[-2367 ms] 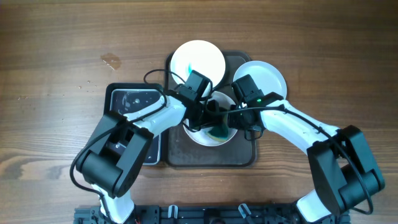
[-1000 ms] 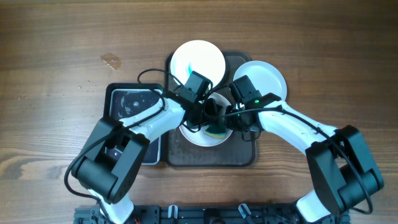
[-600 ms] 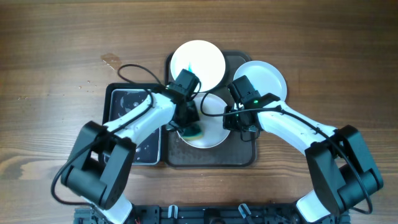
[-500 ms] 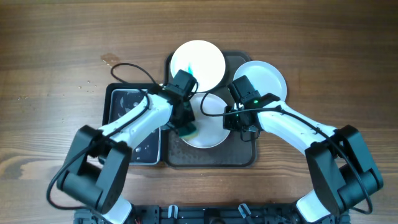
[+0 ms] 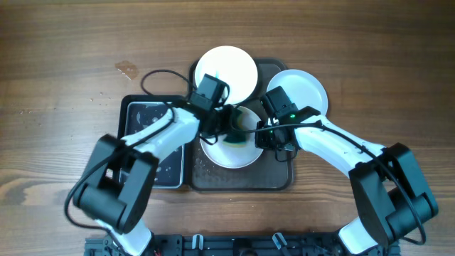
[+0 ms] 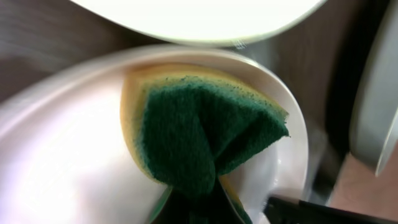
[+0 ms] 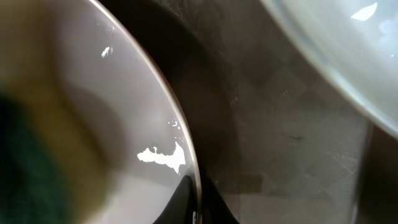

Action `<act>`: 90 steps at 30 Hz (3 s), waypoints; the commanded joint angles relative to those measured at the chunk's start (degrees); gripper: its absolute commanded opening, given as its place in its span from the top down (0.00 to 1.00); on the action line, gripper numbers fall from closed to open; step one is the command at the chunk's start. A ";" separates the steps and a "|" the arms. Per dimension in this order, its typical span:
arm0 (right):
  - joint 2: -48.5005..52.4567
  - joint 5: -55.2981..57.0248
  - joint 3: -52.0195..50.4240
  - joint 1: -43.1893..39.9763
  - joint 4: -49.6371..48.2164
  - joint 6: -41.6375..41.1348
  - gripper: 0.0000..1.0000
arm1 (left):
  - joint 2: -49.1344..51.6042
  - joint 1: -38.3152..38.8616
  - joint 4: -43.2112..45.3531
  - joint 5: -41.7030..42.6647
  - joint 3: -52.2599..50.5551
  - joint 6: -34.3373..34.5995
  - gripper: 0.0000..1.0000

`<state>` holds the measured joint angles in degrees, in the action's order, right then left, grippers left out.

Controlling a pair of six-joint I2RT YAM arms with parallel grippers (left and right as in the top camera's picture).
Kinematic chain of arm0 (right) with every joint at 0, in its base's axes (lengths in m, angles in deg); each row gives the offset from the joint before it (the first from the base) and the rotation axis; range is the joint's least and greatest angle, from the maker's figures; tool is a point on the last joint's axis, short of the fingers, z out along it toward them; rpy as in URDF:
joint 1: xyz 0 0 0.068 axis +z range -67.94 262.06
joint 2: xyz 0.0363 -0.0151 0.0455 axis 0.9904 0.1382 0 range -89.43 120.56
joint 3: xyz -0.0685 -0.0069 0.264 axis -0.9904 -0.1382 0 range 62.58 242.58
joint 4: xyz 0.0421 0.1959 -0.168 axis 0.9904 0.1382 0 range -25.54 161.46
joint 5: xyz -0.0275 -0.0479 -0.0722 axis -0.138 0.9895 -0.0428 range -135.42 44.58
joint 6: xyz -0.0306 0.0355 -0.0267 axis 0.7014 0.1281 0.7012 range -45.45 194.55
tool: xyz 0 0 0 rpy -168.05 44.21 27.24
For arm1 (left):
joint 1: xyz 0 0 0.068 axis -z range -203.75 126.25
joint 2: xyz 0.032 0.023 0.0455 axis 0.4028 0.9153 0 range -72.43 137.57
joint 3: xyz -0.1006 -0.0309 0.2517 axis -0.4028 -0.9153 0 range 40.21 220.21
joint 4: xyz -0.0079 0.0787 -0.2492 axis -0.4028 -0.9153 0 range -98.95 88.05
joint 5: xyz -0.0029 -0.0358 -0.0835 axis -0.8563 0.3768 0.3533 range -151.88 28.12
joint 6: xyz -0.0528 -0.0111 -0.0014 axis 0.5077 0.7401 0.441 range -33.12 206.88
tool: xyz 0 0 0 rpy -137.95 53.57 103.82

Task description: Clean dirty plates on tray and stack at the side

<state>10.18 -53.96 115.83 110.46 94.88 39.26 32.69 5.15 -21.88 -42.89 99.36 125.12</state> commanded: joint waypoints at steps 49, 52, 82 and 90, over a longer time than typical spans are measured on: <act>2.19 3.65 -1.20 -0.35 1.66 1.03 0.96 | -23.85 -4.00 -22.93 -15.50 -0.26 1.20 0.96; 2.19 3.63 -1.20 -0.35 1.38 5.09 0.96 | -28.87 -11.17 -27.34 -15.82 -0.26 -1.55 0.96; -9.18 1.84 13.11 -0.35 20.04 17.31 0.96 | -41.46 -29.24 -28.35 -14.27 -1.53 -9.33 0.20; -7.61 -8.52 26.25 -0.13 23.08 15.78 0.96 | -46.64 -46.10 -35.06 -14.25 5.75 -9.33 0.10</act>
<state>2.05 -57.04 136.09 110.05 116.82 55.54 -12.91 -34.76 -55.67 -57.25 102.27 116.07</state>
